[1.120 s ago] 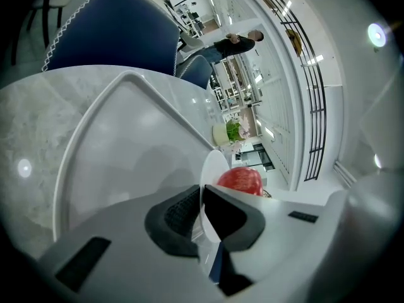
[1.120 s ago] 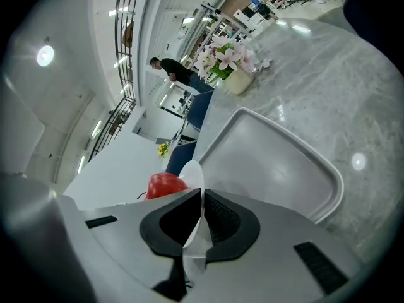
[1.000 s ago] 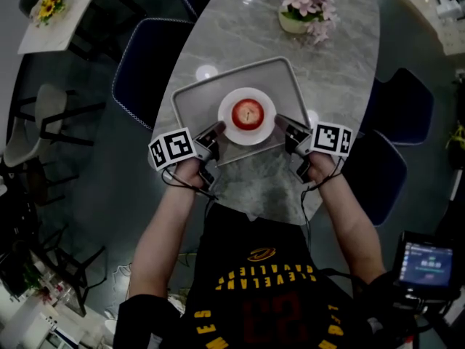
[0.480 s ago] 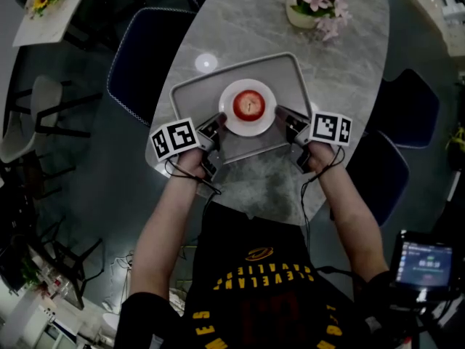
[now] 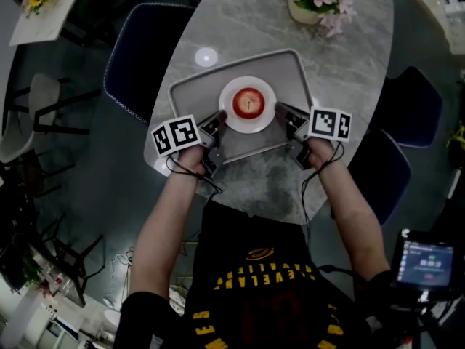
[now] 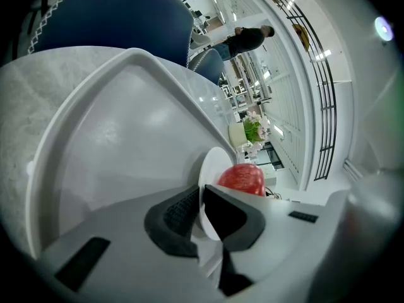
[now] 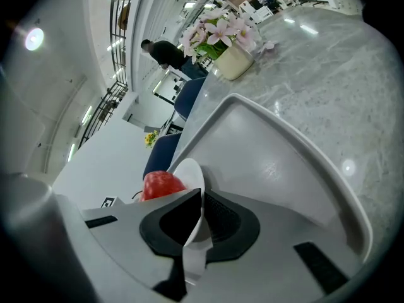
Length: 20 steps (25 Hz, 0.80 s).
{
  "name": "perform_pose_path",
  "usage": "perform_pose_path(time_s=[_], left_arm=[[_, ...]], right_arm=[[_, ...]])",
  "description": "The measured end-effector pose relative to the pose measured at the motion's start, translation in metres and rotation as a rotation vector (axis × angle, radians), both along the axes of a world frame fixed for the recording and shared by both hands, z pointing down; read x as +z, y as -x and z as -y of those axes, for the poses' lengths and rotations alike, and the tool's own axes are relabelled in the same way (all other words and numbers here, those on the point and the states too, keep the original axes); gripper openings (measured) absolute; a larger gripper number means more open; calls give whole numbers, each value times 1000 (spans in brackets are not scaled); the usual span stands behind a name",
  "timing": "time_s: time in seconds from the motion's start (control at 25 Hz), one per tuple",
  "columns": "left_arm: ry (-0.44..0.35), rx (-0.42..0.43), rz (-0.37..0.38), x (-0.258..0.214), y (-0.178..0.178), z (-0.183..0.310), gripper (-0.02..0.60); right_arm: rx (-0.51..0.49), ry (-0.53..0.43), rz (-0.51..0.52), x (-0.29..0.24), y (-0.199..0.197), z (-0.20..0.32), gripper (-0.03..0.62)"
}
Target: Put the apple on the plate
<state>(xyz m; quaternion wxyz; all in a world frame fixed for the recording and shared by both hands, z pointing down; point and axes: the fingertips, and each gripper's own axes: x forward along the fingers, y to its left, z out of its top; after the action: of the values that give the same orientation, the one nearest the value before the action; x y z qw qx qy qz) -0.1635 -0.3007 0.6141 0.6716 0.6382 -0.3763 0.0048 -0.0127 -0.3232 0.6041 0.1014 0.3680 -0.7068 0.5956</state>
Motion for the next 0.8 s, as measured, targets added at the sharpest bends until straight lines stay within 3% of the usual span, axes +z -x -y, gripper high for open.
perform_pose_path(time_s=[0.8], left_arm=[[29, 14, 111, 9, 5, -1, 23]], right_arm=[[-69, 5, -99, 12, 8, 2, 26]])
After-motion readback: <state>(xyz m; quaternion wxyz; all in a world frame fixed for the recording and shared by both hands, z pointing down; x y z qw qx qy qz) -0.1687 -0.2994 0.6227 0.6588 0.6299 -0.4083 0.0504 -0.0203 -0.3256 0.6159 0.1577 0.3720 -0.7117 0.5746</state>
